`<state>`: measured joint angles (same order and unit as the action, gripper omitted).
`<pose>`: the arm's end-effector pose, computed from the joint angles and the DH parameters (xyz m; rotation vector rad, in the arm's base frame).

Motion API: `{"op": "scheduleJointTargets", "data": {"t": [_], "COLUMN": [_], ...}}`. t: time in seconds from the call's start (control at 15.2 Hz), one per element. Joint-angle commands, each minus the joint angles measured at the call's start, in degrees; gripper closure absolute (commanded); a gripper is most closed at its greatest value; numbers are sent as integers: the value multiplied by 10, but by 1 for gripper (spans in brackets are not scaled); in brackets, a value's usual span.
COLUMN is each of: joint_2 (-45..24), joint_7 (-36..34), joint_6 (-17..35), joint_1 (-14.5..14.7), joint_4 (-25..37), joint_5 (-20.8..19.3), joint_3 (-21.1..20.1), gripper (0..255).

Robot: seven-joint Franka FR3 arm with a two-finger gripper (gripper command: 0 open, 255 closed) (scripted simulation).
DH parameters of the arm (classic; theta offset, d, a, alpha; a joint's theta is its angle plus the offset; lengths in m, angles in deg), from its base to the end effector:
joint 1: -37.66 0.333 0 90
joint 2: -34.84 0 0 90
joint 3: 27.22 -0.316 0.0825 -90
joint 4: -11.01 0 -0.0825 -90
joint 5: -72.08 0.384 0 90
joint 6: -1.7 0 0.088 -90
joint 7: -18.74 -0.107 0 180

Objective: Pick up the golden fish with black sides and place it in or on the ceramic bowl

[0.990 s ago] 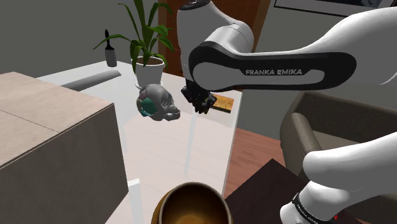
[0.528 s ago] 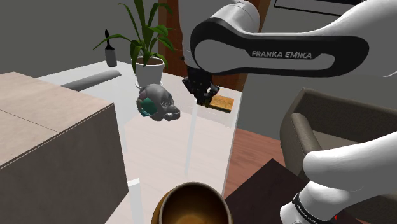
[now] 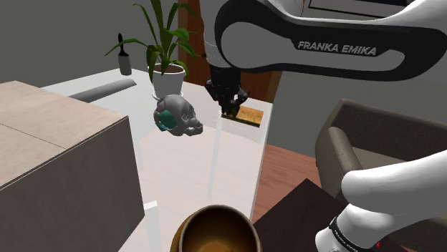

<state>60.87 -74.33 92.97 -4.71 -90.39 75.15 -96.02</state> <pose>0.4045 0.3191 0.5969 2.4026 -1.6476 0.4618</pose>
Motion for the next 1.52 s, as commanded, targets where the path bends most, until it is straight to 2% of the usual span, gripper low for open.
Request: {"op": "scheduleJointTargets", "data": {"t": [0.0, 0.4, 0.73, 1.06, 1.45], "joint_2": [13, 48, 66, 82, 109], "joint_7": [-14, -68, -119, -173, -236], "joint_6": [-9, -49, -86, -125, -178], "joint_1": [17, 59, 72, 62, 19], "joint_4": [-3, 13, 45, 96, 185], "joint_5": [13, 49, 77, 106, 148], "joint_3": [-1, -19, -55, -108, -186], "gripper": [255, 255, 255, 255, 255]}}
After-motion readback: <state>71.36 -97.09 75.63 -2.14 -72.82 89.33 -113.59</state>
